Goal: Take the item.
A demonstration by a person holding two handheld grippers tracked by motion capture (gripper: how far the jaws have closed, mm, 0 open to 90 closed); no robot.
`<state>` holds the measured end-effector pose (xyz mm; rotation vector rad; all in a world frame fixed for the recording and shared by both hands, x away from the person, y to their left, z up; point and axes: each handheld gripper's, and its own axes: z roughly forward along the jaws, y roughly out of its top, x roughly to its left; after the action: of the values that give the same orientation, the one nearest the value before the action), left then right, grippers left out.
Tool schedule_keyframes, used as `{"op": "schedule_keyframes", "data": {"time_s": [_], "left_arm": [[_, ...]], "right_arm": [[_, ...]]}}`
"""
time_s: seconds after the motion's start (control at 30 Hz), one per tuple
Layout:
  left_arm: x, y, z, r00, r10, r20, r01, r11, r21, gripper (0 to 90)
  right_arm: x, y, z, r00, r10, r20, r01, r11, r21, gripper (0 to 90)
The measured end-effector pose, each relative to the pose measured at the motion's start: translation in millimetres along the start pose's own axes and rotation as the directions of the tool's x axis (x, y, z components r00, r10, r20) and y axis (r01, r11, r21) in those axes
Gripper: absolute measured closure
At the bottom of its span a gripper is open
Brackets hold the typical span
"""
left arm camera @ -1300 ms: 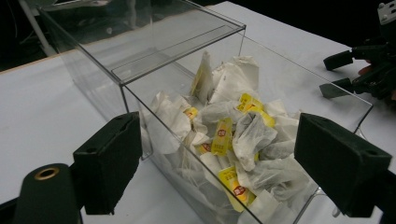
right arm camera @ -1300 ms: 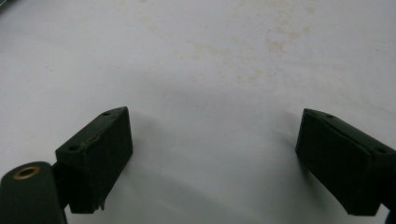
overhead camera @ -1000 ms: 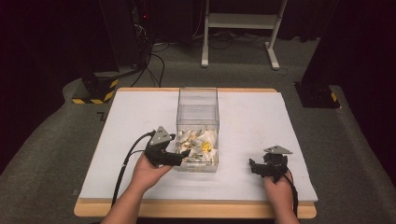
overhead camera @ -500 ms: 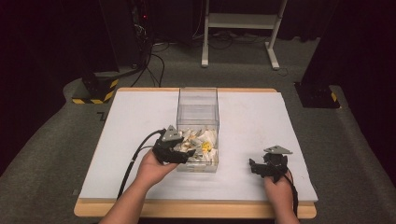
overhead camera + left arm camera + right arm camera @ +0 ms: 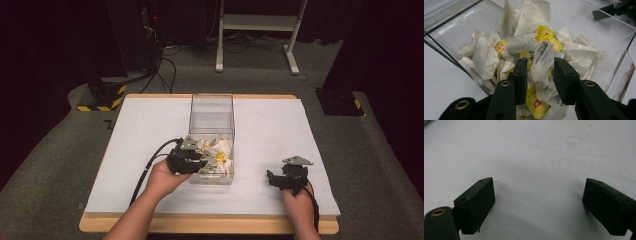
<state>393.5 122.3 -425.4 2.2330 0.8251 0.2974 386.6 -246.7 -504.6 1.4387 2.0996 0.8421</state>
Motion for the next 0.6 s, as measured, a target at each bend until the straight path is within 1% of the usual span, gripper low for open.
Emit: {"op": "schedule_keyframes", "data": {"time_s": [0.07,0.1,0.2,0.23,0.33,0.43,0.47,0.5,0.53,0.57,0.6], "left_arm": [[0.1,-0.2,2.3,1.0000,0.001,0.000,-0.001,0.9998,0.019,67.5],[0.7,-0.4,4.1,1.0000,0.002,0.009,-0.002,0.9996,0.029,69.2],[0.7,-0.2,5.8,0.9999,0.003,0.013,-0.004,0.9993,0.036,70.1],[1.1,0.1,6.9,0.9997,-0.001,0.025,0.000,0.9989,0.046,71.1],[1.6,0.4,7.2,0.9995,-0.002,0.031,0.001,0.9986,0.053,71.7],[0.9,0.8,8.1,0.9990,-0.011,0.044,0.008,0.9980,0.062,77.7],[0.6,1.0,8.2,0.9987,-0.013,0.050,0.009,0.9976,0.068,77.7],[-0.3,1.3,8.2,0.9985,-0.010,0.054,0.006,0.9973,0.073,81.1],[-0.3,1.3,8.2,0.9985,-0.010,0.054,0.006,0.9973,0.073,83.3],[-0.6,1.2,8.3,0.9983,-0.011,0.058,0.007,0.9975,0.070,83.3],[-0.6,1.3,7.9,0.9983,-0.009,0.057,0.005,0.9976,0.069,86.2]], "right_arm": [[0.1,0.0,-0.1,1.0000,0.001,0.000,-0.001,1.0000,0.000,10.8],[0.1,0.0,0.0,1.0000,0.000,0.000,0.000,1.0000,0.000,10.8],[0.1,0.0,0.0,1.0000,0.000,0.000,0.000,1.0000,0.000,10.8],[0.0,0.0,0.0,1.0000,0.000,0.000,0.000,1.0000,0.000,10.8],[0.1,0.0,0.0,1.0000,0.000,0.000,0.000,1.0000,0.000,10.8],[0.1,0.0,-0.1,1.0000,-0.001,0.000,0.001,1.0000,0.000,10.9],[0.1,0.0,-0.1,1.0000,-0.001,0.000,0.001,1.0000,0.000,10.9],[0.1,0.0,-0.1,1.0000,-0.001,0.000,0.001,1.0000,0.000,10.9],[0.1,0.0,-0.1,1.0000,-0.001,0.000,0.001,1.0000,0.000,10.9],[0.1,0.0,-0.1,1.0000,0.000,0.000,0.000,1.0000,0.000,10.9],[0.1,0.0,-0.1,1.0000,-0.001,0.001,0.001,1.0000,0.000,10.9]]}}
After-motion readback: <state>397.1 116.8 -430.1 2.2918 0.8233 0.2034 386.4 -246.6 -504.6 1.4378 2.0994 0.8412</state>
